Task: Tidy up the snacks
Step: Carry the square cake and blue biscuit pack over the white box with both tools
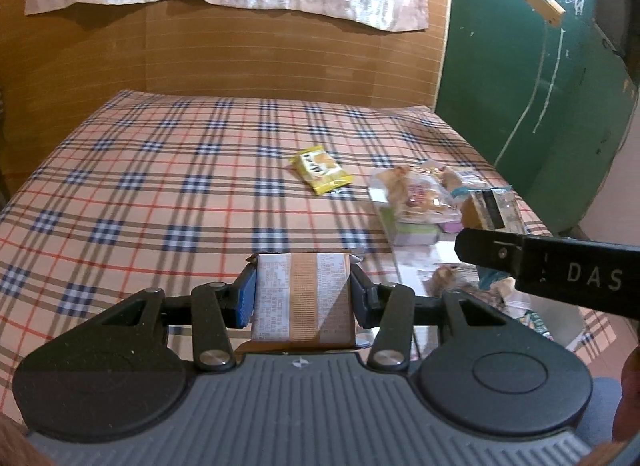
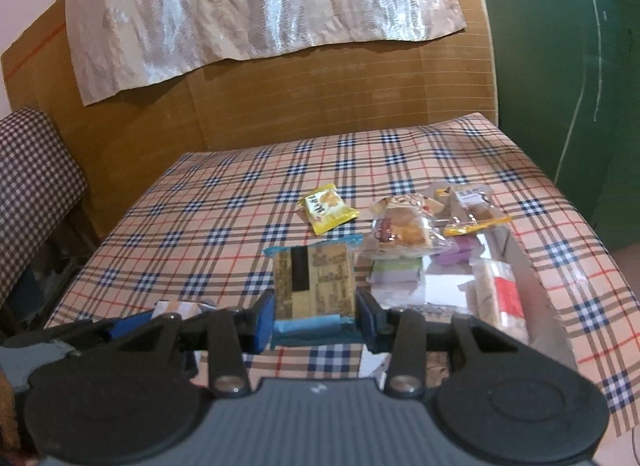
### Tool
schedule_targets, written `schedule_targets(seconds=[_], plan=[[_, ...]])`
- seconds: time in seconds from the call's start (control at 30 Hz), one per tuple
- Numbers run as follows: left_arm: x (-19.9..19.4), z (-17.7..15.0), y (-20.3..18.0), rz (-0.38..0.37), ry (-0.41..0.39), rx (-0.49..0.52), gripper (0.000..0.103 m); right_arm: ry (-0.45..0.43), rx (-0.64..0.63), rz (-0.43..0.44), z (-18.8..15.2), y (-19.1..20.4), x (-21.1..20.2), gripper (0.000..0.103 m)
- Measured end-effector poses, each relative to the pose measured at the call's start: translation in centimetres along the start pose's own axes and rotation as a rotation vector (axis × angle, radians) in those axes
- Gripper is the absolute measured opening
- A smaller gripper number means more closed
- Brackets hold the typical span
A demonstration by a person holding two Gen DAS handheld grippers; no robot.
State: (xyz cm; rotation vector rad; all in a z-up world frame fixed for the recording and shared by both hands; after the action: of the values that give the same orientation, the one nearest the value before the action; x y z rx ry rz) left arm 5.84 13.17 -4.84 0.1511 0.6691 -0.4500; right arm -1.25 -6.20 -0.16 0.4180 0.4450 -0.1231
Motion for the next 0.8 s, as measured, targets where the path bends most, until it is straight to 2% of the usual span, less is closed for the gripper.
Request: schedule_targets(seconds=[0.53, 0.8], plan=[[-0.4, 0.7, -2.4, -0.101, -0.003, 0.036, 0.057, -0.052, 0.018, -0.045, 0.6, -2.1, -2.8, 0.041], [0.3, 1.1, -3.6, -0.125, -0.004, 0.057, 0.057, -0.077, 0.034, -0.069, 1.0, -3.8, -4.0, 0.041]])
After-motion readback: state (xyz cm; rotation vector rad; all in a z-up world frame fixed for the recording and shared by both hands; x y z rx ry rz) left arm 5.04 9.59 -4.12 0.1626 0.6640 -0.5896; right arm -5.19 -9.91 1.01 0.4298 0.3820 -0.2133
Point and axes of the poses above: each gripper's, at about its wrist camera, not at the fingertips, and x roughly the way its jaws point, y to its left, z to its top, the point moved 4 cm from there along x, roughly the way its jaws point, and after that the axes turned 9 degrees about z, right-handed, at the moved point
